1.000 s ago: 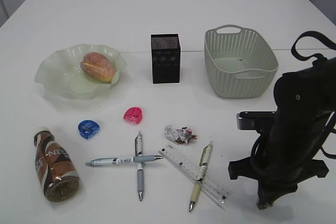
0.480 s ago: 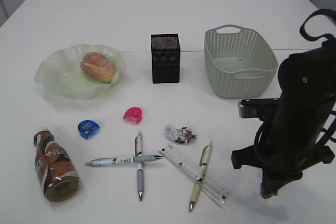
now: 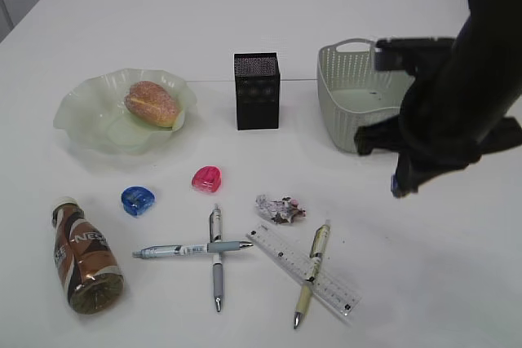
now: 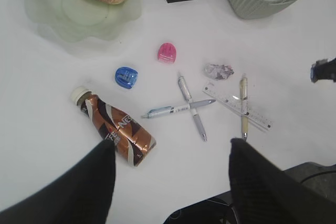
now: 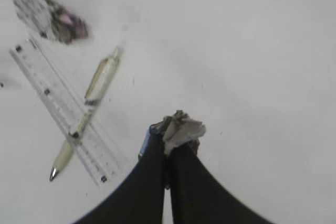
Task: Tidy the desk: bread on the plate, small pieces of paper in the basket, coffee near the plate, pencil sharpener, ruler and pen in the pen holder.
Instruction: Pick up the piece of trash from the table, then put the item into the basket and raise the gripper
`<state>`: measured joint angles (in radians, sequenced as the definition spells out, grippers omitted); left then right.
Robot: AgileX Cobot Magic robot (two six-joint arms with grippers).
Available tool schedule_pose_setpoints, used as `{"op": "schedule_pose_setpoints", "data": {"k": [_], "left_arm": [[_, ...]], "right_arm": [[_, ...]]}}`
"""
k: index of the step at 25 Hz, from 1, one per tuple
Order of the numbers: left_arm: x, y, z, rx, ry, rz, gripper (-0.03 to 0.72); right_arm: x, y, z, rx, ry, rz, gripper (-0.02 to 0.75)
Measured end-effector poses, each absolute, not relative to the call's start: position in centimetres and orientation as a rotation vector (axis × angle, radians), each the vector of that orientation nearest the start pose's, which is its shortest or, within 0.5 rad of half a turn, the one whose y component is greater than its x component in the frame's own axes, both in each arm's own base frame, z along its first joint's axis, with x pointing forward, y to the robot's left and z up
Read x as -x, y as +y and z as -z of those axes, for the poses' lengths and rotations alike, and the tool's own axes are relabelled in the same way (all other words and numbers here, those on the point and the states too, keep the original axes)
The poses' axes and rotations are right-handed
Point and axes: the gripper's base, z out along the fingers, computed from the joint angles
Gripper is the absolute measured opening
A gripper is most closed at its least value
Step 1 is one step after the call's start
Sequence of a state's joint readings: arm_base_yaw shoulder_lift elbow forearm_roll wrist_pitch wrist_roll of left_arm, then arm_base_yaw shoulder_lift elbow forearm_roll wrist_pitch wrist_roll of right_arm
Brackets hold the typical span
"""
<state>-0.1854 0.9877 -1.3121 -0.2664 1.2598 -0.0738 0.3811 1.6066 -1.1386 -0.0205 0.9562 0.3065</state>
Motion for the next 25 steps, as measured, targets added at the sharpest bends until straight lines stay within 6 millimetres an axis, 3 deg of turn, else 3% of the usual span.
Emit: {"op": "schedule_pose_setpoints", "data": {"k": [6, 10, 17, 25], "left_arm": [[-15.0, -5.1, -43.5, -0.153, 2.42, 0.462, 0.496], [-15.0, -5.1, -43.5, -0.153, 2.42, 0.46, 0.496], [-15.0, -5.1, -43.5, -0.152, 2.42, 0.458, 0.496], [-15.0, -5.1, -43.5, -0.152, 2.42, 0.452, 0.496]], "right_arm": [[-31.6, 11.2, -29.8, 0.2, 2.677, 0.023, -0.013], [-34.1, 10.5, -31.9, 0.152, 2.592, 0.05, -0.013], [-39.4, 10.1, -31.5, 0.088, 2.538, 0.068, -0.013], [-45.2, 9.3, -26.3, 0.038, 2.583, 0.105, -0.013]]}}
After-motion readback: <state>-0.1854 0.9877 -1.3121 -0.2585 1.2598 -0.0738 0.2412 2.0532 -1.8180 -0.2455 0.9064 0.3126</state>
